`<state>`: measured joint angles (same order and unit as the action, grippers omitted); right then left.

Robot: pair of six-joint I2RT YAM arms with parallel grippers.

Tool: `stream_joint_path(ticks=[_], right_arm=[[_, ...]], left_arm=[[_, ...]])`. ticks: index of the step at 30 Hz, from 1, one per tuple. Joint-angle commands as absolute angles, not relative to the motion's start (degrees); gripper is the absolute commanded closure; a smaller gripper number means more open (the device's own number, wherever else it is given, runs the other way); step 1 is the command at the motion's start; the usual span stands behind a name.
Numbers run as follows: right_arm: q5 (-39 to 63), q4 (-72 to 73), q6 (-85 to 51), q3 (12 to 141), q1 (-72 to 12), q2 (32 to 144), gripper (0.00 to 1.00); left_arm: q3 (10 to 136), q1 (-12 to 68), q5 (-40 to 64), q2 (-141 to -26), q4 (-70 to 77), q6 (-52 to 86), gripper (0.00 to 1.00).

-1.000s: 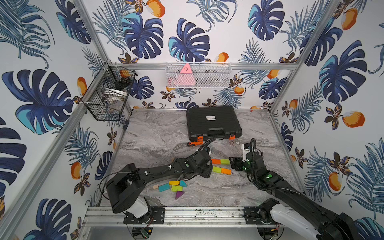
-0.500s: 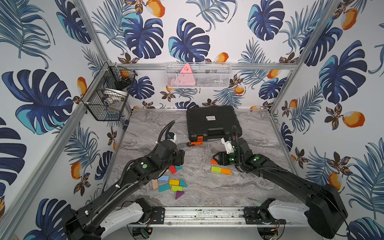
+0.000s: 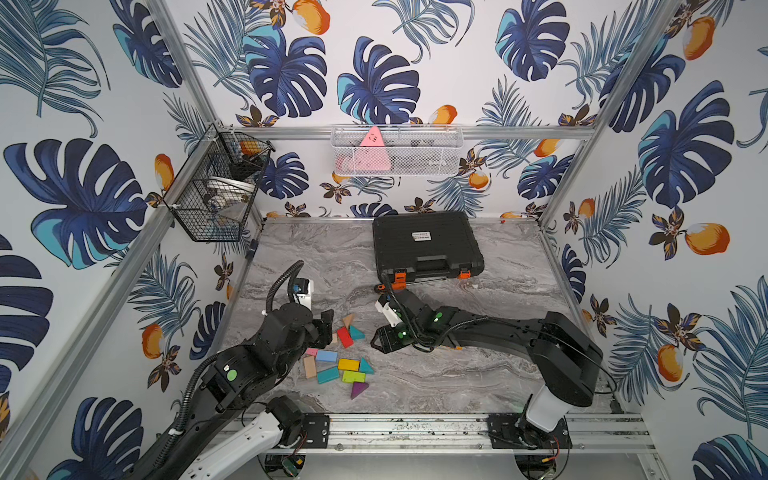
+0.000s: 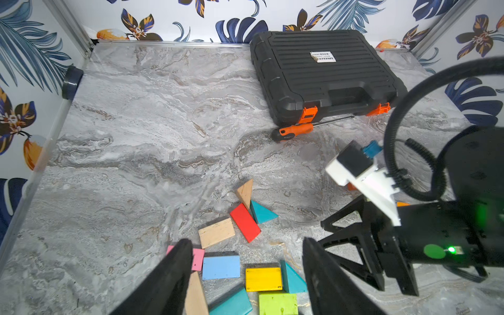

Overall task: Assemble a piece of candy with building blocks
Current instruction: Pick up the building block from the center of the board.

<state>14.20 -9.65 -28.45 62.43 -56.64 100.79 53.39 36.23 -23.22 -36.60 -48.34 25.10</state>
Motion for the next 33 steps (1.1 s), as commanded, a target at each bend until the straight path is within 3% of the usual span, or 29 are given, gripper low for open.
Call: stream_joint_path(ticks=[1, 25, 33], right_arm=[[14.62, -8.13, -30.58, 66.28, -58.22, 104.79, 0.43], [3.43, -17.77, -23.55, 86.14, -62.64, 126.46, 0.37], [-4.12, -22.38, -19.13, 88.42, -65.03, 129.30, 0.43]], left_arm=[[52.46, 36.15, -24.58, -35.14, -48.02, 23.58, 0.32], [51.75, 36.12, -24.41, -33.13, -47.28, 23.14, 0.31], [51.78, 36.12, -24.18, -33.66, -47.08, 22.95, 0.31]])
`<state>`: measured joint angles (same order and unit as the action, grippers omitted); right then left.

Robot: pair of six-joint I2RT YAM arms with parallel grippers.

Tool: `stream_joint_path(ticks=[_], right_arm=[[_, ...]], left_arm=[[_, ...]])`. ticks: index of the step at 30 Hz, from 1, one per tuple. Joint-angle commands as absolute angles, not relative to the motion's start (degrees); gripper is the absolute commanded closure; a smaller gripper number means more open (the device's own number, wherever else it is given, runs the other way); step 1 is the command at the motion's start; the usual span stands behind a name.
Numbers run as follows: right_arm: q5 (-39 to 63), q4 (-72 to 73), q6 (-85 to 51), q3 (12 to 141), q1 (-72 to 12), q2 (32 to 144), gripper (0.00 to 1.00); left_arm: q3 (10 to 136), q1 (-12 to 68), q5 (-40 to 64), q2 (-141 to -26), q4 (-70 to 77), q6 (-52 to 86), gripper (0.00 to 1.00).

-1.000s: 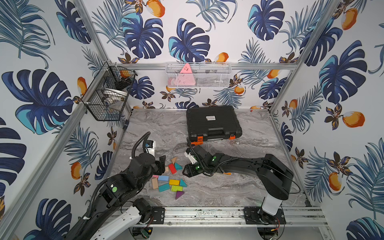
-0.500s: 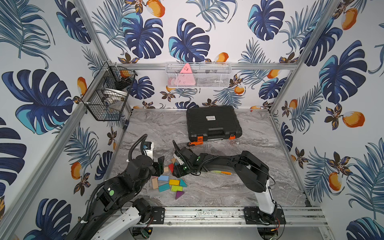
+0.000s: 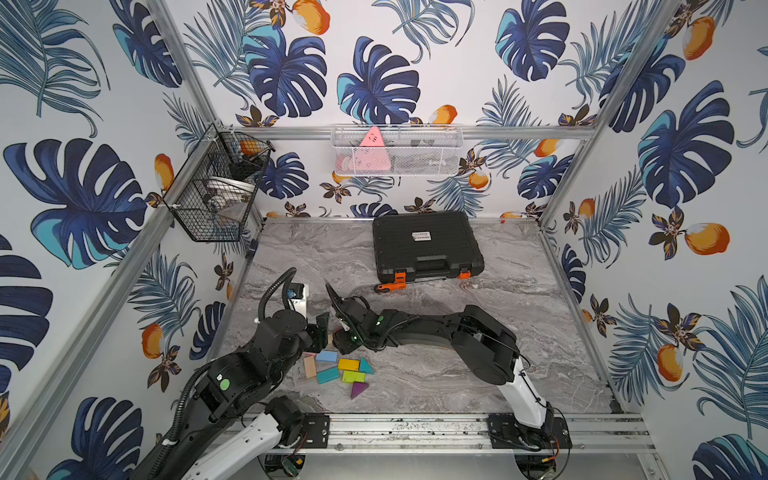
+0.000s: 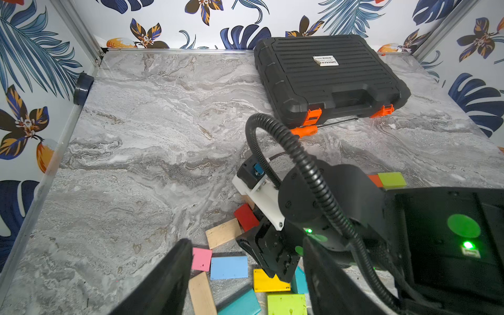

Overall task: Assemble a piece of candy with building blocks
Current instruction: Pick up the building block from the center of the board.

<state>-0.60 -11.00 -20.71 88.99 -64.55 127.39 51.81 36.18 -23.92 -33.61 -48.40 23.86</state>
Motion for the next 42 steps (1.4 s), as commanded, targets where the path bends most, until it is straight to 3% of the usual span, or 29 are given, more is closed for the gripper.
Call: stream_joint_path(ticks=[1, 23, 42], right_arm=[[-4.52, -22.75, -18.83, 88.42, -65.24, 129.71, 0.45], [-8.07, -21.05, -18.29, 87.44, -65.83, 130.18, 0.69], [1.53, -12.45, -10.62, 84.55, -65.75, 118.09, 0.79]], left_arm=[[51.77, 36.13, -24.17, -33.80, -47.04, 22.94, 0.31], [51.87, 36.04, -24.61, -34.02, -47.18, 23.03, 0.31], [51.77, 36.05, -25.48, -32.99, -47.40, 23.40, 0.30]])
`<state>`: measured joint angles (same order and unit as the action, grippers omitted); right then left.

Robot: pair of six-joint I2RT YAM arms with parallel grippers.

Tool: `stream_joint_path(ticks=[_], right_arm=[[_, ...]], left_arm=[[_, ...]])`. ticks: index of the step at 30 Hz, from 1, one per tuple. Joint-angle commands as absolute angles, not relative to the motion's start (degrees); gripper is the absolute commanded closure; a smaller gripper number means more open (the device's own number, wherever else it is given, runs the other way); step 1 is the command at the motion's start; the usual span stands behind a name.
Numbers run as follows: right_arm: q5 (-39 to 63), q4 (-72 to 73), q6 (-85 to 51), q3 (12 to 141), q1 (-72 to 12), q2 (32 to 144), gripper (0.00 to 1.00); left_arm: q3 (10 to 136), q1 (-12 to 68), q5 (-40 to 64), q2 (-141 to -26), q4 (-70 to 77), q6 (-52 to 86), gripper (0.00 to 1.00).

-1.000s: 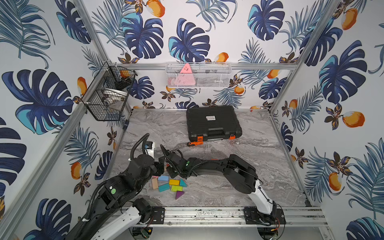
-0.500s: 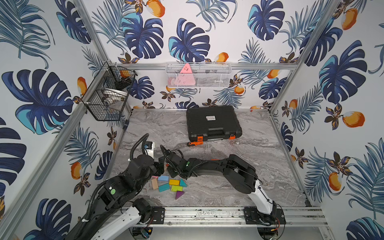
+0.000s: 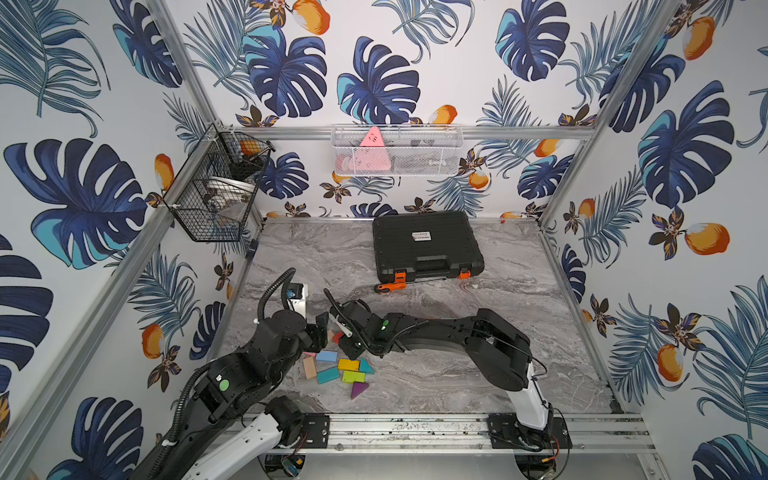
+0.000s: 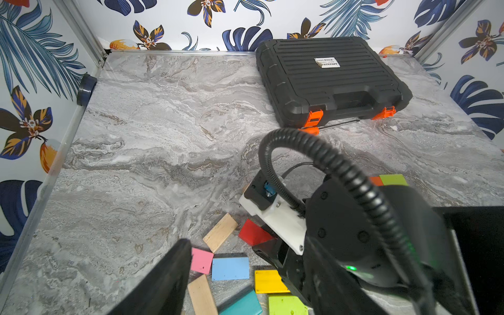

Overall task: Assemble a piece of candy with building blocks
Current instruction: Pick up the building block from the center of the board, then place the building block at the center of the board.

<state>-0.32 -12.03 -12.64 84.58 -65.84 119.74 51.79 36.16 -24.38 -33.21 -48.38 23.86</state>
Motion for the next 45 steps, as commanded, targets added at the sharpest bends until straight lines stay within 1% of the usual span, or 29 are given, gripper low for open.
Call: stream_joint_path(ticks=[1, 3, 11, 18, 22, 24, 29, 33, 36, 40, 45], right_arm=[[1.67, -12.65, -10.26, 84.40, -65.67, 117.19, 0.79], [2.07, -12.94, -9.49, 83.83, -65.40, 116.28, 0.79], [3.01, -14.71, -4.26, 74.54, -60.84, 101.54, 0.80], [4.06, -23.97, 0.17, 65.62, -53.33, 87.46, 0.80], [2.98, -29.05, 5.83, 59.58, -52.51, 79.01, 0.80], [2.83, -32.95, 8.64, 58.64, -52.37, 76.67, 0.80], [2.42, -40.95, 16.69, 56.77, -51.85, 73.69, 0.79], [-2.27, -44.21, 22.42, 53.14, -51.42, 73.07, 0.80], [-3.20, -46.10, 23.98, 51.62, -51.42, 71.96, 0.79], [-2.81, -46.10, 25.62, 49.17, -50.59, 69.92, 0.79], [-3.78, -43.65, 27.22, 46.26, -50.53, 71.42, 0.81]], left_arm=[[51.77, 36.08, -25.49, -32.94, -47.37, 23.40, 0.30], [51.77, 36.11, -25.40, -32.96, -47.37, 23.41, 0.30], [51.70, 36.04, -25.23, -32.87, -47.31, 23.30, 0.30], [51.59, 36.08, -24.10, -33.14, -46.94, 23.16, 0.30], [51.34, 36.04, -23.33, -32.83, -46.63, 22.95, 0.30], [51.18, 36.06, -22.48, -32.61, -46.23, 22.77, 0.29], [51.14, 36.11, -20.78, -33.30, -45.91, 22.37, 0.29], [51.07, 36.06, -19.72, -33.77, -45.72, 21.98, 0.29], [50.98, 36.12, -19.29, -34.01, -45.77, 21.81, 0.28], [50.89, 36.10, -18.56, -34.25, -45.57, 21.57, 0.28], [50.89, 36.07, -17.72, -34.82, -45.42, 21.36, 0.28]])
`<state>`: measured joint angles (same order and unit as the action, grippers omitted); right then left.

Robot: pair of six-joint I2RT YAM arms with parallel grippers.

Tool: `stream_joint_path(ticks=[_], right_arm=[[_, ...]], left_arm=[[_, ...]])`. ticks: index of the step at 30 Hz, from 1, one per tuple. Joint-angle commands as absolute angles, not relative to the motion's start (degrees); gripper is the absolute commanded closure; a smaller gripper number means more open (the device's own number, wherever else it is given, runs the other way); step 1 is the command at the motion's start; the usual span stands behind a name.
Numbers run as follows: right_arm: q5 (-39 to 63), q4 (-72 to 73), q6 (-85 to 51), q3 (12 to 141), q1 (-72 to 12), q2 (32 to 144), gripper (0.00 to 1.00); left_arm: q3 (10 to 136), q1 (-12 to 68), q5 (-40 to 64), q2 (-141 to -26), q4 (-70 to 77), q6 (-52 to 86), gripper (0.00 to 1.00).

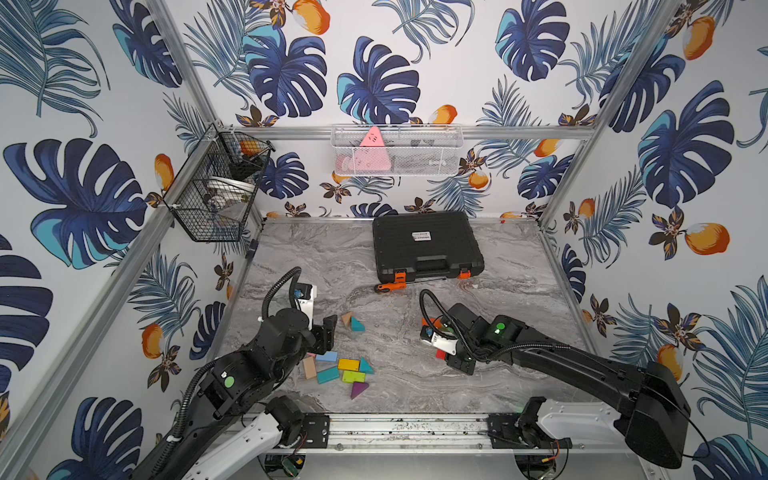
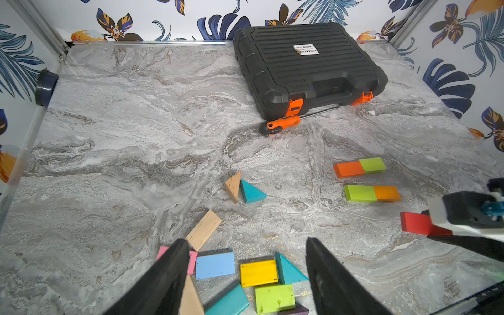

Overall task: Assemble a piece of candy with building blocks
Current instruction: Place the building block at the center of the board.

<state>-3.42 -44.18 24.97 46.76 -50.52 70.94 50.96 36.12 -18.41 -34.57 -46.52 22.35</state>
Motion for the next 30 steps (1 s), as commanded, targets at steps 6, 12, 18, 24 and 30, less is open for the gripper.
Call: stream_joint_path(ticks=[6, 12, 18, 24, 30], right_arm=[[-4.88, -38.08, 31.46, 42.73, -49.20, 73.45, 0.78], [-3.87, -36.52, 32.06, 43.32, -47.59, 77.44, 0.79], [-2.91, -34.82, 32.41, 42.73, -46.14, 79.16, 0.80], [-3.74, -35.70, 32.26, 43.19, -45.91, 81.00, 0.80], [-4.22, -37.44, 31.46, 43.62, -45.91, 81.57, 0.78]], left_arm=[[50.80, 36.12, -17.51, -34.98, -45.27, 21.45, 0.27], [50.80, 36.11, -17.23, -35.25, -45.33, 21.37, 0.27], [50.81, 36.08, -16.92, -35.54, -45.26, 21.35, 0.27], [50.80, 36.06, -16.72, -35.52, -45.15, 21.18, 0.27], [50.71, 36.11, -16.48, -35.98, -45.19, 21.09, 0.26]])
